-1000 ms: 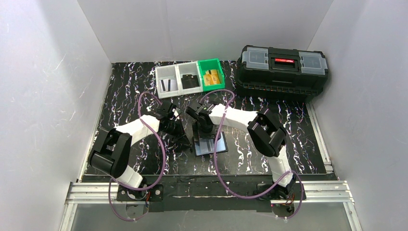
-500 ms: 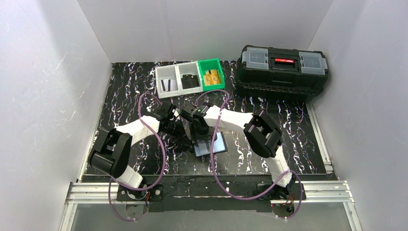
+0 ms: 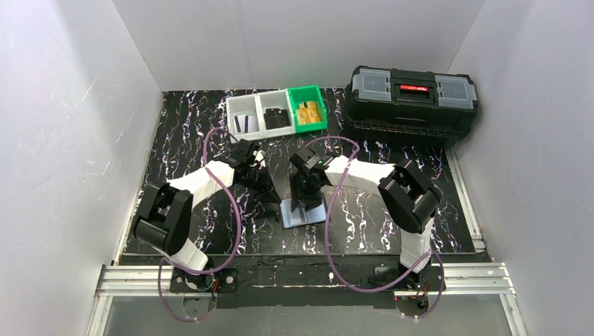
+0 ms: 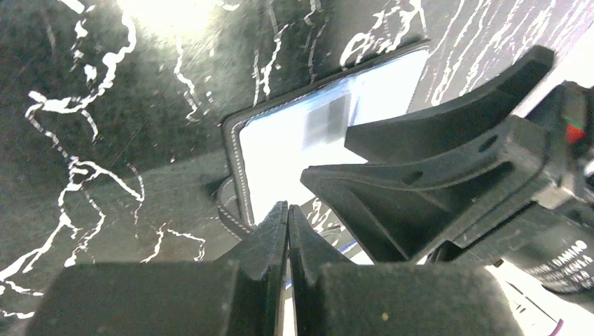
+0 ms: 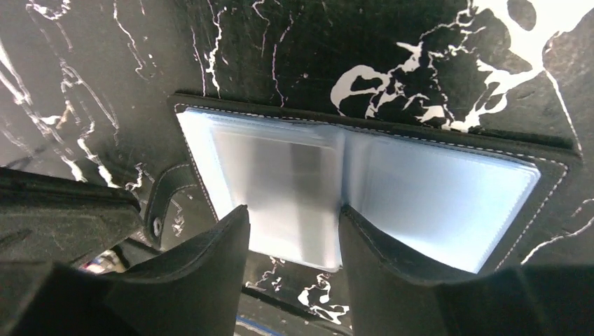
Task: Take the credit cards out of the card holder
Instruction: Remove the credit card from the card holder, then place the credit card in the storage box.
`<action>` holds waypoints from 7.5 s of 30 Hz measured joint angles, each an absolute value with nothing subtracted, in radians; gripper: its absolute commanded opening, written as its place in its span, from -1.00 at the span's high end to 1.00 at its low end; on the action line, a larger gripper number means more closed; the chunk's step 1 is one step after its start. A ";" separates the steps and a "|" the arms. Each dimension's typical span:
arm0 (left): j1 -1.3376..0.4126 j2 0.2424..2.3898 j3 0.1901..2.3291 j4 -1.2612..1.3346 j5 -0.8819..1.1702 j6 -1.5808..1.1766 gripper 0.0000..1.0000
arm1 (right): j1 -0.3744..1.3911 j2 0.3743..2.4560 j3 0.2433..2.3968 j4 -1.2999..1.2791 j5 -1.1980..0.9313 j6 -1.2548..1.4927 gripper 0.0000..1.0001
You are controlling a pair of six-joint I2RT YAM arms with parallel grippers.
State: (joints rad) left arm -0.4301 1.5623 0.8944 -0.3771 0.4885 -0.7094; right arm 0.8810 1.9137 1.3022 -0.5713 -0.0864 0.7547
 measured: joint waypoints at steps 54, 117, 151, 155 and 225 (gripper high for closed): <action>-0.374 1.540 0.869 -0.420 0.466 -0.679 1.00 | 0.946 1.962 1.388 -0.631 -0.017 0.731 0.11; -0.622 1.802 1.129 -0.385 0.443 -0.746 1.00 | 0.668 1.441 0.899 -0.384 -0.269 0.781 -0.25; -0.554 1.783 1.068 -0.464 0.356 -0.629 1.00 | 0.677 1.857 0.967 -0.093 -0.589 0.881 0.43; -0.554 1.785 1.064 -0.456 0.357 -0.636 1.00 | 0.676 1.857 0.947 -0.062 -0.601 0.896 0.44; -0.493 1.763 1.319 -0.535 0.574 -0.673 0.02 | 0.383 1.488 0.668 0.168 -0.794 1.018 0.97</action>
State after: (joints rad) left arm -0.4931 1.7630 1.3193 -0.5346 0.5739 -0.6727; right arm 0.3832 1.4883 0.6678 0.1677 -0.7937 1.0183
